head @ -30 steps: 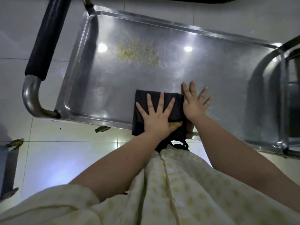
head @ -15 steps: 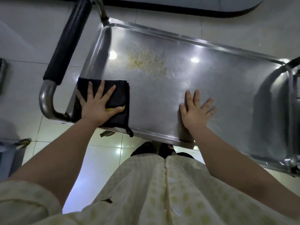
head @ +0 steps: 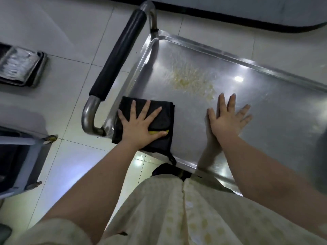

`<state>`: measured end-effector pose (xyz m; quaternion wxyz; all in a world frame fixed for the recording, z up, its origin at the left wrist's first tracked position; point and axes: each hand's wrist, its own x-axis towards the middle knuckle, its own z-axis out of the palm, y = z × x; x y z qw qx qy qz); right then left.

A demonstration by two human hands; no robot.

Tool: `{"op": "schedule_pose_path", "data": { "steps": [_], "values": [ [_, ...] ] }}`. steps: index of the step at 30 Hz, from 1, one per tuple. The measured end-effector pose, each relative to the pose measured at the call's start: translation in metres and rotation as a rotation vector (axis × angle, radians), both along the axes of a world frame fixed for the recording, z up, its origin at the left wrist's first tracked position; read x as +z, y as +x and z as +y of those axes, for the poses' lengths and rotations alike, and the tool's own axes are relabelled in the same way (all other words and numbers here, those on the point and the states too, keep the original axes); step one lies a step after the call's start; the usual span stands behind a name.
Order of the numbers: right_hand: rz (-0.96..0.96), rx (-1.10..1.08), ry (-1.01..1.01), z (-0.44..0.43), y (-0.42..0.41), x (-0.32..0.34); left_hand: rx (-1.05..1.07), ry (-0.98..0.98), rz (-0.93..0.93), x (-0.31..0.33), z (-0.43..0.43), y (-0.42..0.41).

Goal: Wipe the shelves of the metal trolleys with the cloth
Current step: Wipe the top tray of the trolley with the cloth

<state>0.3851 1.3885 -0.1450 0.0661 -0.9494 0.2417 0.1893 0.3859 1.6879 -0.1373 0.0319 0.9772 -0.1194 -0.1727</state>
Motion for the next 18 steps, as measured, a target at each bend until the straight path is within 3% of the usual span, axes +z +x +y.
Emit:
{"op": "schedule_pose_path", "data": {
  "steps": [5,18],
  "values": [
    [-0.01,0.005,-0.007,0.001,0.001,-0.005,-0.115,0.07,-0.032,-0.002,0.011,0.062],
    [-0.072,-0.014,-0.011,-0.003,0.0,-0.018,-0.206,0.057,-0.064,-0.008,-0.09,0.234]
  ]
}}
